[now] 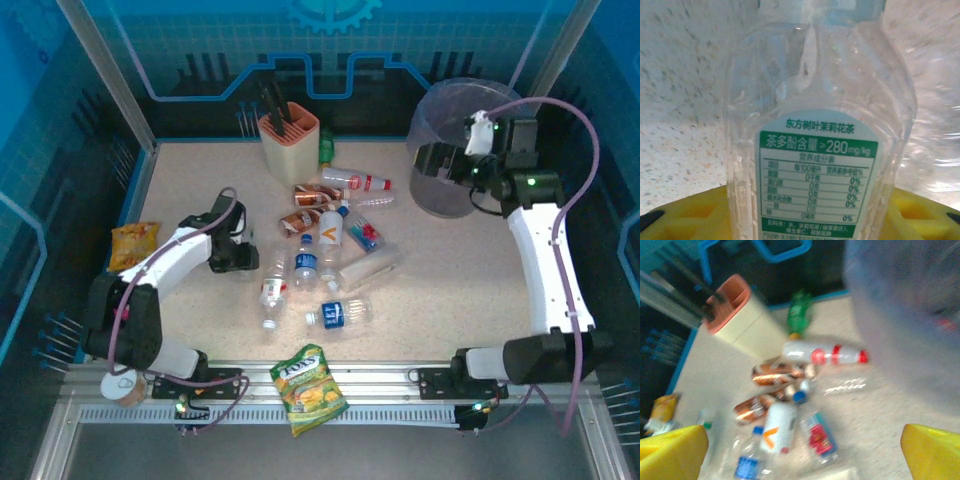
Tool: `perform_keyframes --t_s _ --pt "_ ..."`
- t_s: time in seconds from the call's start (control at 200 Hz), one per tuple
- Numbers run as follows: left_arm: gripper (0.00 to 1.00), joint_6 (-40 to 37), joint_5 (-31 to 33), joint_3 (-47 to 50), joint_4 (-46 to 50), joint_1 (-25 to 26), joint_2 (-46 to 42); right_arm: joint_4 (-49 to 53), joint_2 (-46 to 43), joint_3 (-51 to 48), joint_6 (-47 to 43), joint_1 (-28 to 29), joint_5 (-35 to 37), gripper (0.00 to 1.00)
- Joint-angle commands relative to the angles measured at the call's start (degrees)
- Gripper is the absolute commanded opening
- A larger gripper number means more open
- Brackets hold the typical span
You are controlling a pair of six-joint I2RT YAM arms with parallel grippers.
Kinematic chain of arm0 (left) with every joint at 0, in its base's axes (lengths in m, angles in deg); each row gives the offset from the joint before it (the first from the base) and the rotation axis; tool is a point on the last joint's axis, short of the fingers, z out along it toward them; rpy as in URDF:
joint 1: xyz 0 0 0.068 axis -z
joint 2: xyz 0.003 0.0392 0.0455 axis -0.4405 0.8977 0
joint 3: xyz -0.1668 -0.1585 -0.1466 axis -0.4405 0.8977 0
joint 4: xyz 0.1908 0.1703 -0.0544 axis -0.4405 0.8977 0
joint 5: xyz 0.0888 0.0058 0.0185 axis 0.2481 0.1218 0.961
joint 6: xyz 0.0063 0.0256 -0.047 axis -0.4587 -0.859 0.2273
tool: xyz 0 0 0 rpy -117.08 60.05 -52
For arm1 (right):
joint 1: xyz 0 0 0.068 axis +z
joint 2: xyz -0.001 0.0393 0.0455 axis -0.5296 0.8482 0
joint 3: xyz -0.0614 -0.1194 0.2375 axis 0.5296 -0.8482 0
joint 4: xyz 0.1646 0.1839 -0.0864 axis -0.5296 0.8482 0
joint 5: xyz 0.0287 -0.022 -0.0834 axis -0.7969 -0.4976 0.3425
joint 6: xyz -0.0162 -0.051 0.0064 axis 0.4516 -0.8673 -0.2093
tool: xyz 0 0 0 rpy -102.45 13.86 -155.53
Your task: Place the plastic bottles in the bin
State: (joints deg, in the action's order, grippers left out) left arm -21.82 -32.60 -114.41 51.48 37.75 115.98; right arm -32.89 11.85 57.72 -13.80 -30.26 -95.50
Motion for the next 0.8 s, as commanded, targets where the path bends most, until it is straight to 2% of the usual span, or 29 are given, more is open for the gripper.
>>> perform_keyframes --t_s 0.0,0.135,0.295,0.47,0.635,0.795 --pt "0.40 -2.5 -2.2 -5.9 3.0 2.7 -4.9 -3.6 -3.2 -4.4 3.6 4.9 -5.3 1.00" --pt "0.38 -0.4 -6.1 -9.5 0.6 8.0 -7.0 -9.9 -4.4 -10.1 8.0 12.5 -5.9 1.00" --pt "0.30 4.2 -14.9 -6.8 -13.5 14.6 -10.7 -21.9 -4.4 -16.9 15.7 19.0 -7.6 0.98" --pt "0.22 9.0 -20.9 -3.0 -25.3 17.1 -13.0 -30.6 -0.8 -20.0 20.6 25.8 -8.3 0.94" --pt "0.22 9.5 -21.9 -1.6 -27.0 18.8 -12.8 -32.6 4.3 -17.9 20.8 29.3 -8.4 0.88" --pt "0.22 9.4 -22.9 -0.9 -27.0 19.7 -12.9 -33.0 7.9 -16.0 20.4 30.1 -6.9 0.76"
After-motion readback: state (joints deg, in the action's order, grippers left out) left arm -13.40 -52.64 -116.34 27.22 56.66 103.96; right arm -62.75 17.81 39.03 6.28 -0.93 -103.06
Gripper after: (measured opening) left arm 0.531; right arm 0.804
